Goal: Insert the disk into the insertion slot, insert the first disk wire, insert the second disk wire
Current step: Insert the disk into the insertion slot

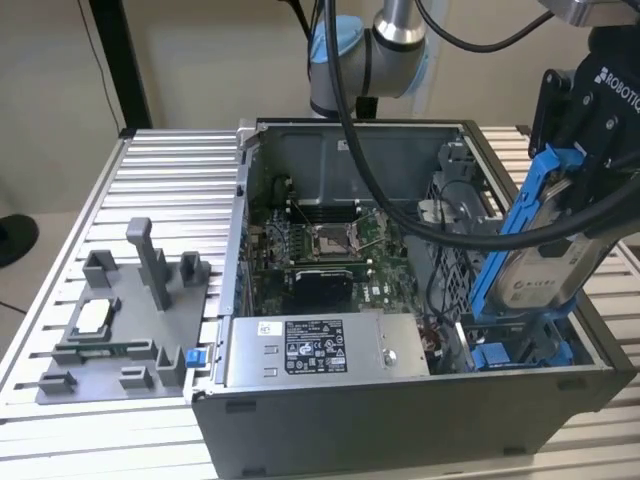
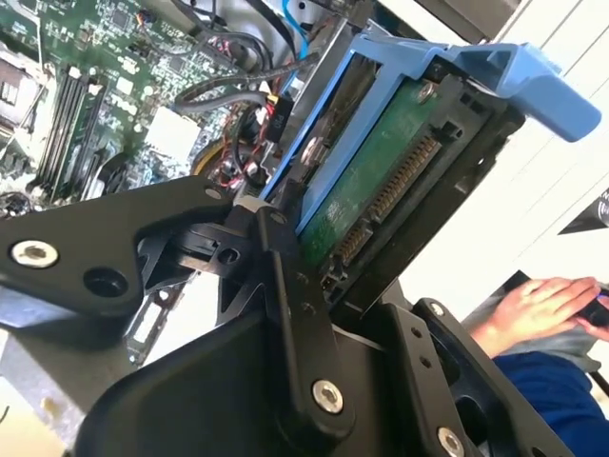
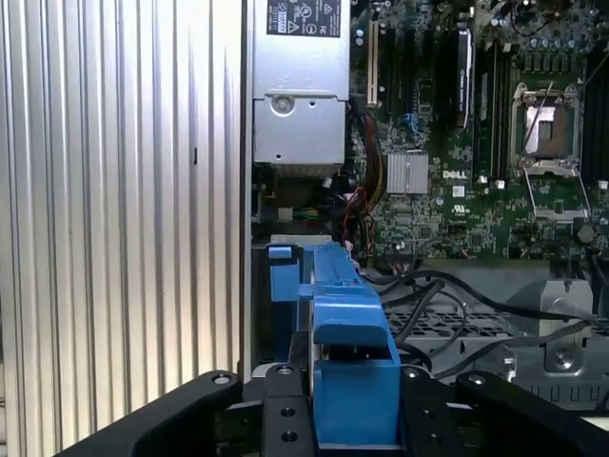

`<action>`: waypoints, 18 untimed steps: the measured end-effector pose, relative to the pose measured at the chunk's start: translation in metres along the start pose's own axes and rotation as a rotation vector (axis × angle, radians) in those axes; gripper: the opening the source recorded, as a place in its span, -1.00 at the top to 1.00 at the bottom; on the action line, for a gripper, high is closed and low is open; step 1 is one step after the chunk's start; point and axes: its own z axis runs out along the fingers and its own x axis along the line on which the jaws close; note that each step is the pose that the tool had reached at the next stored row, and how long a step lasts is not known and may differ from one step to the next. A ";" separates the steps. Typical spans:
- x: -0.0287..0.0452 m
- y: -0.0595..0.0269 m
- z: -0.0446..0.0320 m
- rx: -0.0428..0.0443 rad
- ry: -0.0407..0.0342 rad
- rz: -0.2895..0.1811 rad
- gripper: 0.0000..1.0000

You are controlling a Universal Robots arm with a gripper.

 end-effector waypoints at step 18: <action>0.0027 -0.0039 0.0298 0.0040 -0.0108 -0.015 1.00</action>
